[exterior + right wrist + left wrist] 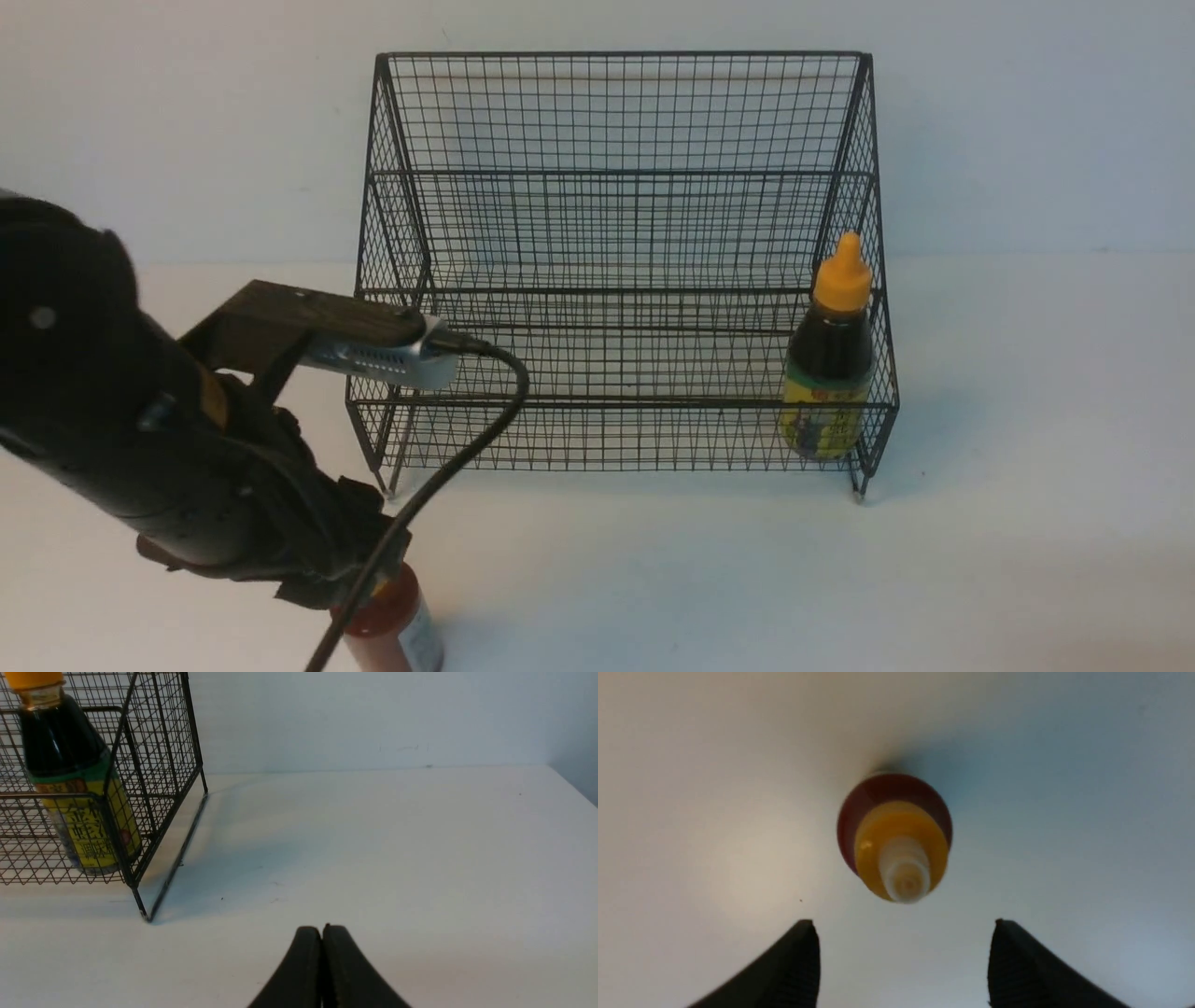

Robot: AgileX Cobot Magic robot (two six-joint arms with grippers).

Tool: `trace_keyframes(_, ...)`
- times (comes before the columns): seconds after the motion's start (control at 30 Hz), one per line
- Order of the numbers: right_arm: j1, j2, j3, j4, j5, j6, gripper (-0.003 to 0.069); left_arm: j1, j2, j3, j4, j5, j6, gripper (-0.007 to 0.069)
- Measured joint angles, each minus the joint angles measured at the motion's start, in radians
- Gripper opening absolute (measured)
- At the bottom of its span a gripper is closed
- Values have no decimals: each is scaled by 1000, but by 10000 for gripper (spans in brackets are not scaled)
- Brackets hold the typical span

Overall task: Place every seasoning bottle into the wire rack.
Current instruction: Use the left arm to grab the condiment bottle closest to it

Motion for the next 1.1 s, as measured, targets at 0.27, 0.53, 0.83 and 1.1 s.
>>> trace_keyframes(0.27,0,0,0,0,0,0,-15,-19,43,-2,33,-39,-53,440)
trace_keyframes(0.53,0,0,0,0,0,0,-15,-19,95,-2,36,-42,-79,440)
trace_keyframes(0.83,0,0,0,0,0,1,-15,-19,156,-2,45,-70,-98,409)
trace_keyframes(1.1,0,0,0,-1,0,8,-15,-19,156,-13,44,-50,-101,281)
